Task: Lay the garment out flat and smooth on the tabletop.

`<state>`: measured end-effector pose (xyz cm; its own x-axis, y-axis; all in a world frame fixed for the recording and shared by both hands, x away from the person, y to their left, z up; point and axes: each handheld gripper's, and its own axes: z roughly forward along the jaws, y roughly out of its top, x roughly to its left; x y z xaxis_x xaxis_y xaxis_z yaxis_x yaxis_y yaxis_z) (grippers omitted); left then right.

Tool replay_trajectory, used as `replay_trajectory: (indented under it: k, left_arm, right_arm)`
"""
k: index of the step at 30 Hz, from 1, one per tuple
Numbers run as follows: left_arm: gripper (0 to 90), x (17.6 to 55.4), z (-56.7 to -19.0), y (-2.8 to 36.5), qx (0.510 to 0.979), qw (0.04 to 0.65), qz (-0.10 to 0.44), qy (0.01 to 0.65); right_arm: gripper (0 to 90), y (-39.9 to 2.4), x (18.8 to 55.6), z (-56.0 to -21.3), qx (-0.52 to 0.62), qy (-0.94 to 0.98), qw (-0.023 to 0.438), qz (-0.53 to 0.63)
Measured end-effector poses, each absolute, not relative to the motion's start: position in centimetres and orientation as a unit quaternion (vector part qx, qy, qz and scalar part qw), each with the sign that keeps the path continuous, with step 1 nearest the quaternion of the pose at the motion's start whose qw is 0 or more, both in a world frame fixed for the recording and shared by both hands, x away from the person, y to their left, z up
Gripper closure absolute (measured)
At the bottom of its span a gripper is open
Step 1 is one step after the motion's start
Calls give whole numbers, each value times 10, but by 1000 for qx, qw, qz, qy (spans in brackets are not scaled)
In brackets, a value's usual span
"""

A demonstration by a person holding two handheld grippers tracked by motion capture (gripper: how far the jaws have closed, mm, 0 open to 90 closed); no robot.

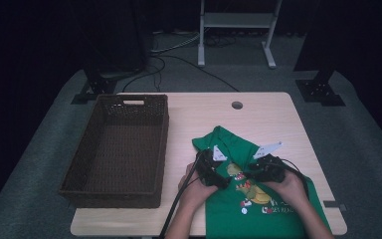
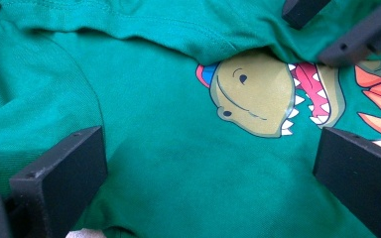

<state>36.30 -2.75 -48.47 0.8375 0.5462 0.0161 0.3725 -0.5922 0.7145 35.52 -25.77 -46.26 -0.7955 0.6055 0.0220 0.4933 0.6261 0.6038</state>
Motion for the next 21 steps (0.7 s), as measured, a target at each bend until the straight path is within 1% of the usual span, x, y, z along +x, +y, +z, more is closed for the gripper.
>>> replay_trajectory:
  k: [2,3,4,5,7,10,21]
  left_arm:
    - [0,363,-485,-27,884,370,117,260]
    - [0,363,-485,-27,884,370,117,260]
    - [0,363,-485,-26,884,369,118,260]
    - [0,363,-485,-24,884,370,117,260]
    - [1,363,-484,-23,885,370,117,257]
    - [2,362,-485,-17,886,372,114,254]
    - [2,363,-484,-5,887,372,113,250]
  right_arm:
    - [707,-258,356,-462,306,898,95,303]
    - [707,-258,356,-462,306,898,95,303]
    - [742,-258,356,-462,306,898,94,302]
    - [800,-257,355,-462,305,899,96,299]
    - [837,-257,355,-462,304,900,101,296]
    - [849,-257,357,-461,307,899,96,297]
    - [848,-254,355,-455,304,898,96,302]
